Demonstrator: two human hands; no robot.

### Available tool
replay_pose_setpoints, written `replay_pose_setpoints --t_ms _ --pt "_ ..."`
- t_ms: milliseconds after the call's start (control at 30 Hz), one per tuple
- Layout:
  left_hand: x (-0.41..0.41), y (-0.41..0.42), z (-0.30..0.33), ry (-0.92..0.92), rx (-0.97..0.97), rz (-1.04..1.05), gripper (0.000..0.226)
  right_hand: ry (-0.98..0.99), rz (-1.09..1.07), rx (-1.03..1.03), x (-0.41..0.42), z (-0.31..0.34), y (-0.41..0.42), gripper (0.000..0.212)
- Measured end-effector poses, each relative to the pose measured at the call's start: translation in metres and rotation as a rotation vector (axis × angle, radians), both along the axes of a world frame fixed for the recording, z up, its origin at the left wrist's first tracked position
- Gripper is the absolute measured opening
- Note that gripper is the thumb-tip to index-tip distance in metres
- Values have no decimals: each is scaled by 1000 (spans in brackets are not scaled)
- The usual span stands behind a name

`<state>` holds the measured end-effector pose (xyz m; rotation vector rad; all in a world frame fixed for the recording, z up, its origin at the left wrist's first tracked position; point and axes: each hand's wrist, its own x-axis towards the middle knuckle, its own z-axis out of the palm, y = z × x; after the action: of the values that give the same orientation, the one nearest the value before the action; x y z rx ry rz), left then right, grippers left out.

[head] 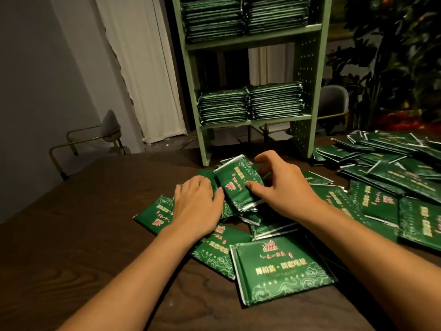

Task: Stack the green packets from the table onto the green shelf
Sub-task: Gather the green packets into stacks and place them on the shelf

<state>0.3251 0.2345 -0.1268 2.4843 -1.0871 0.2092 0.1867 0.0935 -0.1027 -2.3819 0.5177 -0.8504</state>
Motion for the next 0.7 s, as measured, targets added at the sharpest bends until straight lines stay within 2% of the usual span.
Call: replay_pose_setpoints --t_ms 133,267,400,533,633,700 --pt "3 3 1 -60 -183 -51 32 -39 8 42 -5 3 0 41" --pt "-6 2 8 60 -324 -165 45 -39 10 104 -7 3 3 28" --pt "-16 2 10 54 -311 -145 36 40 81 175 -16 11 2 28" --pt "-11 9 5 113 -370 -149 37 110 266 374 -37 27 -7 37" --pt "-9 13 0 136 -357 -183 44 305 451 444 -54 37 -14 27" --pt "-10 14 0 156 -331 -178 45 511 539 367 -61 40 -11 20"
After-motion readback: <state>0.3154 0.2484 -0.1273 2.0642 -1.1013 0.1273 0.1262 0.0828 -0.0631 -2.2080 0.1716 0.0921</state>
